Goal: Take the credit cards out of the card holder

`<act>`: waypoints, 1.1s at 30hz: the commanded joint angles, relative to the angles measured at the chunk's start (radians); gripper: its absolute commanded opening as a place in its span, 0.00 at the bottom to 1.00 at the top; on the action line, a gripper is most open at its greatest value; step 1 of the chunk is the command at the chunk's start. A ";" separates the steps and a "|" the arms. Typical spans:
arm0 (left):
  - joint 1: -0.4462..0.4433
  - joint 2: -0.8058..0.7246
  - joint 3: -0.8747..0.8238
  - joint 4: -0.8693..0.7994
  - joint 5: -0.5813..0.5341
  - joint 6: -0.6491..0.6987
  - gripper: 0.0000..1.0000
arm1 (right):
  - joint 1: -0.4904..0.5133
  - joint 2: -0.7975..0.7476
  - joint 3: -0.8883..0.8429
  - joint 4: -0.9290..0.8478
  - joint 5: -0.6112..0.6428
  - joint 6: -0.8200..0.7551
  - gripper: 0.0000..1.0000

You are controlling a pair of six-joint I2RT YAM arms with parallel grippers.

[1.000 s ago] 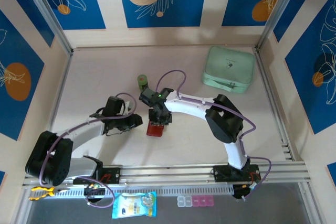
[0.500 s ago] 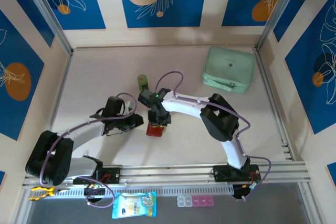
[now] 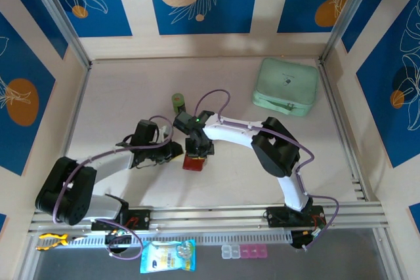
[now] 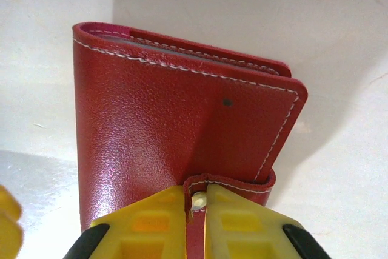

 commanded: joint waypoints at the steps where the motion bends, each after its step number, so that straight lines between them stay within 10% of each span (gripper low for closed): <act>1: -0.027 0.025 0.012 0.032 0.019 -0.020 0.18 | 0.003 -0.005 -0.039 0.008 -0.028 0.015 0.10; 33: -0.082 0.230 0.021 -0.038 -0.106 -0.005 0.16 | -0.005 -0.237 -0.240 0.050 0.057 0.048 0.00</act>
